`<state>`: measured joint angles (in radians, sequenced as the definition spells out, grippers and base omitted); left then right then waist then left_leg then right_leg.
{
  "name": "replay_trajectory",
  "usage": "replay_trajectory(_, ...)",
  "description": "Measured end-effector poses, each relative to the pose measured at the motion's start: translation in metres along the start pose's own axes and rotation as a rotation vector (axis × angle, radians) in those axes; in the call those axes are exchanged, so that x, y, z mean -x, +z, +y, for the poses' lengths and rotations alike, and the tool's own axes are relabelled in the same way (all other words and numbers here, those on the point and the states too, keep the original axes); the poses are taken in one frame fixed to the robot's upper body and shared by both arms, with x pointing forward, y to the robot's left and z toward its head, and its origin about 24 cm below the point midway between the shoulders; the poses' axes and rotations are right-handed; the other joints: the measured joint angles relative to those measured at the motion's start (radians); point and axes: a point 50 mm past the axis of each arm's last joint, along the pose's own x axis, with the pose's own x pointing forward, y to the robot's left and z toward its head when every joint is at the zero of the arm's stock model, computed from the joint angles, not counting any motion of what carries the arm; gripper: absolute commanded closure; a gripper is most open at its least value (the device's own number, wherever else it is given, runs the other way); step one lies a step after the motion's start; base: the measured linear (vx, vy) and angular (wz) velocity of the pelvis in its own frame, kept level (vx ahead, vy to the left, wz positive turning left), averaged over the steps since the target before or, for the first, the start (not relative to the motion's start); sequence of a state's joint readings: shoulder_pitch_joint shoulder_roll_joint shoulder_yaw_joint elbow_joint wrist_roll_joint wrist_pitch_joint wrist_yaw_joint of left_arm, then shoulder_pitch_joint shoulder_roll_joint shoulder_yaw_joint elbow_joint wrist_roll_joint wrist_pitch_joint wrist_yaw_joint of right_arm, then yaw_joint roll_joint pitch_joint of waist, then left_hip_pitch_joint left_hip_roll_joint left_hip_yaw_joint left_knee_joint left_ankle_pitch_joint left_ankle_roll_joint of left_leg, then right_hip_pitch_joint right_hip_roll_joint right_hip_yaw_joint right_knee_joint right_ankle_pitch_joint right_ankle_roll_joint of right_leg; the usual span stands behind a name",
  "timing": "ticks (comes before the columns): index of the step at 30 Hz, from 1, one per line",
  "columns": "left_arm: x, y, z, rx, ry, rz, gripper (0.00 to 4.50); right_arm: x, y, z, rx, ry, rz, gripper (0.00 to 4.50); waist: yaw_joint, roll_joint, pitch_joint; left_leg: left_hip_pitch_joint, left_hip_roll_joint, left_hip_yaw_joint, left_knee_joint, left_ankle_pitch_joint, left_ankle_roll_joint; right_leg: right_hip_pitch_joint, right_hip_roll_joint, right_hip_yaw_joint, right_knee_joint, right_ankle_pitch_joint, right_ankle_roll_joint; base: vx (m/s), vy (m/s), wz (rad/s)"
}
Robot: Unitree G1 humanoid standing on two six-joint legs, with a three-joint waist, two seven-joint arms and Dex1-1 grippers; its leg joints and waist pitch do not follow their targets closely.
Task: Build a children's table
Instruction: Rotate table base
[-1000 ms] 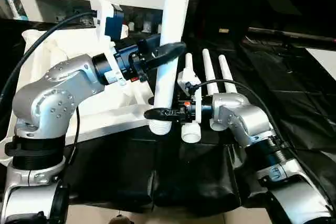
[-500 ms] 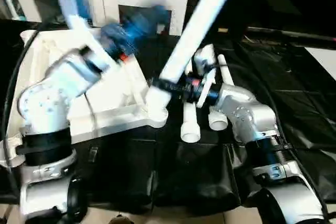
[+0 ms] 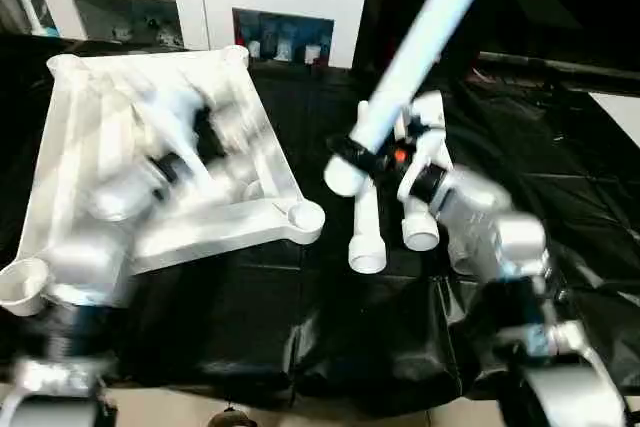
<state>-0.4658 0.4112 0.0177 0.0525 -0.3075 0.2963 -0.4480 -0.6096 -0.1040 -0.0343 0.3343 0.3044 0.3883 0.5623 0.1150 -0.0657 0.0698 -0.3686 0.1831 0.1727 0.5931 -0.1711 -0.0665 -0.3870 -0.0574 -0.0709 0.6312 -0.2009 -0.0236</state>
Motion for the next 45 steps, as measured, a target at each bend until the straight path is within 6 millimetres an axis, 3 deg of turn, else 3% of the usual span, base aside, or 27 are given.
replay_trajectory(3,0.010,-0.007,0.011,-0.042,0.234,0.044,1.18,0.011,-0.001,0.000,0.084,-0.133,-0.036,2.62,-0.004,0.005,-0.002,0.002,0.000,0.000,-0.002,0.000,0.000,0.001,0.000,0.000,-0.001,0.000,0.000,0.000,0.000,0.00)
replay_trajectory(6,0.039,-0.036,0.014,0.024,0.385,0.089,1.18,0.029,-0.009,-0.003,0.152,-0.252,-0.055,2.62,-0.013,0.006,-0.002,0.001,0.000,0.001,-0.002,-0.001,0.001,-0.001,0.001,0.001,-0.002,-0.001,0.001,0.000,0.000,0.00)
replay_trajectory(9,0.072,-0.056,0.008,0.089,0.517,0.120,1.18,0.042,-0.014,0.008,0.162,-0.288,-0.086,2.62,-0.017,0.005,-0.002,0.000,0.001,0.001,-0.003,-0.001,0.002,-0.001,0.001,0.001,-0.002,-0.002,0.001,0.000,0.000,0.00)
replay_trajectory(12,0.088,-0.056,-0.003,0.036,0.577,0.122,1.18,0.052,-0.021,0.013,0.157,-0.315,-0.112,2.62,-0.011,0.002,-0.002,0.001,0.001,0.001,-0.003,-0.001,0.002,0.000,0.001,0.001,-0.002,-0.005,0.007,0.000,0.000,0.00)
replay_trajectory(15,0.089,-0.049,-0.009,0.021,0.601,0.087,1.18,0.054,-0.020,0.012,0.170,-0.320,-0.143,2.62,0.000,0.009,-0.001,0.004,0.000,0.001,-0.002,-0.001,0.002,0.004,0.001,0.002,-0.004,-0.004,0.008,0.000,0.000,0.00)
replay_trajectory(16,0.089,-0.048,-0.011,0.019,0.600,0.083,1.18,0.055,-0.020,0.012,0.171,-0.323,-0.148,2.62,0.002,0.021,0.001,0.004,0.000,0.001,-0.002,-0.001,0.002,0.005,0.000,0.002,-0.005,-0.004,0.008,0.000,0.000,0.00)
replay_trajectory(17,0.089,-0.048,-0.016,0.022,0.608,0.081,1.18,0.058,-0.021,0.010,0.170,-0.337,-0.158,2.62,0.003,0.024,-0.004,0.004,-0.001,0.001,-0.002,-0.002,0.003,0.007,0.000,0.003,-0.009,-0.004,0.008,0.000,0.000,0.00)
replay_trajectory(18,0.087,-0.050,-0.022,0.035,0.605,0.085,1.18,0.062,-0.021,0.006,0.178,-0.361,-0.158,2.62,0.007,0.048,-0.001,0.002,-0.002,0.001,0.000,-0.002,0.005,0.007,-0.002,0.003,-0.013,-0.004,0.009,-0.042,0.062,0.00)
replay_trajectory(22,0.072,-0.058,-0.042,0.076,0.557,0.099,1.18,0.074,-0.019,-0.011,0.218,-0.443,-0.139,2.62,0.023,0.074,-0.007,-0.001,-0.017,0.003,0.014,-0.005,0.031,0.014,-0.021,0.009,-0.020,0.009,0.030,-0.025,0.080,0.04)
replay_trajectory(24,0.061,-0.057,-0.042,0.062,0.536,0.090,1.18,0.069,-0.013,-0.010,0.226,-0.428,-0.153,2.62,0.022,0.083,-0.005,-0.005,-0.021,0.004,0.021,-0.006,0.044,0.015,-0.025,0.009,-0.022,0.009,0.030,-0.028,0.099,0.04)
replay_trajectory(25,0.055,-0.054,-0.042,0.051,0.521,0.074,1.18,0.065,-0.010,-0.006,0.230,-0.413,-0.169,2.62,0.015,0.088,-0.006,-0.023,-0.033,-0.012,0.024,-0.002,0.059,0.023,-0.045,-0.020,-0.032,0.014,0.037,-0.029,0.105,0.08)
replay_trajectory(27,0.051,-0.050,-0.042,0.045,0.515,0.050,1.18,0.061,-0.009,0.000,0.256,-0.381,-0.169,2.62,0.003,0.092,-0.008,-0.041,-0.045,-0.029,0.031,0.001,0.080,0.036,-0.073,-0.065,-0.055,0.023,0.054,-0.001,0.105,0.25)
replay_trajectory(29,0.053,-0.050,-0.040,0.043,0.523,0.052,1.18,0.058,-0.013,0.005,0.268,-0.352,-0.152,2.62,-0.008,0.096,-0.007,-0.052,-0.056,-0.041,0.042,-0.004,0.103,0.062,-0.089,-0.101,-0.077,0.026,0.059,0.023,0.153,0.47)
replay_trajectory(30,0.053,-0.050,-0.039,0.041,0.531,0.052,1.18,0.055,-0.013,0.008,0.271,-0.338,-0.151,2.62,-0.018,0.095,-0.007,-0.052,-0.070,-0.049,0.039,-0.001,0.115,0.067,-0.089,-0.104,-0.080,0.021,0.057,0.051,0.236,0.84)
replay_trajectory(31,0.056,-0.051,-0.035,0.036,0.552,0.057,1.18,0.052,-0.013,0.012,0.270,-0.320,-0.153,2.62,-0.034,0.099,-0.003,-0.051,-0.094,-0.066,0.029,0.008,0.131,0.052,-0.080,-0.093,-0.023,-0.027,0.014,0.042,0.159,0.62)
replay_trajectory(32,0.058,-0.052,-0.033,0.027,0.570,0.062,1.18,0.048,-0.013,0.015,0.261,-0.307,-0.159,2.62,-0.039,0.095,-0.004,-0.050,-0.097,-0.058,0.029,0.009,0.137,0.029,-0.055,-0.063,0.047,-0.052,0.005,0.026,0.136,0.52)
replay_trajectory(33,0.059,-0.051,-0.030,0.006,0.595,0.064,1.18,0.047,-0.014,0.017,0.246,-0.303,-0.165,2.62,-0.035,0.091,-0.007,-0.052,-0.098,-0.042,0.029,0.009,0.141,0.014,-0.026,-0.047,0.090,-0.057,0.007,-0.029,0.078,0.27)
replay_trajectory(34,0.059,-0.050,-0.029,-0.013,0.606,0.059,1.18,0.047,-0.013,0.017,0.235,-0.306,-0.165,2.62,-0.025,0.081,-0.013,-0.061,-0.100,-0.014,0.028,0.008,0.140,0.007,0.004,-0.044,0.093,-0.059,0.012,-0.029,0.078,0.27)
replay_trajectory(35,0.059,-0.049,-0.030,-0.023,0.613,0.055,1.18,0.046,-0.013,0.016,0.214,-0.308,-0.167,2.62,-0.023,0.069,-0.018,-0.071,-0.104,0.009,0.027,0.012,0.135,0.006,0.020,-0.044,0.076,-0.059,0.011,-0.073,0.021,0.20)
replay_trajectory(37,0.056,-0.053,-0.034,-0.003,0.616,0.065,1.18,0.047,-0.017,0.014,0.135,-0.308,-0.169,2.62,-0.028,0.061,-0.016,-0.072,-0.110,0.041,0.007,0.021,0.117,0.002,0.017,-0.028,0.067,-0.079,-0.004,-0.087,-0.019,0.31)
replay_trajectory(39,0.053,-0.055,-0.038,-0.003,0.604,0.071,1.18,0.044,-0.020,0.015,0.091,-0.302,-0.159,2.62,-0.033,0.064,-0.014,-0.073,-0.097,0.042,0.005,0.020,0.116,0.009,0.018,-0.046,0.059,-0.082,-0.005,-0.117,-0.042,0.24)
replay_trajectory(41,0.046,-0.053,-0.037,-0.013,0.605,0.061,1.18,0.042,-0.022,0.016,0.037,-0.296,-0.167,2.62,-0.018,0.063,-0.014,-0.094,-0.070,0.044,0.003,0.021,0.116,0.004,0.026,-0.049,0.166,-0.117,0.000,-0.148,-0.075,0.18)
replay_trajectory(42,0.043,-0.050,-0.037,-0.019,0.603,0.050,1.18,0.041,-0.022,0.015,0.032,-0.299,-0.165,2.62,-0.003,0.058,-0.018,-0.106,-0.055,0.057,-0.003,0.023,0.113,0.015,0.030,-0.043,0.168,-0.124,-0.003,-0.064,-0.058,0.17)
replay_trajectory(43,0.042,-0.047,-0.034,-0.034,0.610,0.037,1.18,0.038,-0.020,0.015,0.034,-0.293,-0.166,2.62,0.001,0.039,-0.027,-0.121,-0.055,0.066,-0.011,0.033,0.096,0.027,0.021,-0.031,0.135,-0.145,-0.014,-0.137,-0.144,0.23)
replay_trajectory(44,0.044,-0.048,-0.031,-0.051,0.621,0.036,1.18,0.031,-0.019,0.017,0.038,-0.276,-0.166,2.62,0.011,0.024,-0.030,-0.140,-0.061,0.050,0.036,-0.003,0.018,0.009,-0.008,-0.040,0.131,-0.173,0.004,-0.047,-0.159,-0.08)
replay_trajectory(45,0.046,-0.053,-0.029,-0.058,0.625,0.057,1.18,0.030,-0.021,0.018,0.039,-0.276,-0.162,2.62,0.013,0.029,-0.027,-0.147,-0.071,-0.011,0.110,-0.017,0.005,0.022,-0.016,-0.056,0.134,-0.171,0.004,-0.074,-0.186,-0.21)
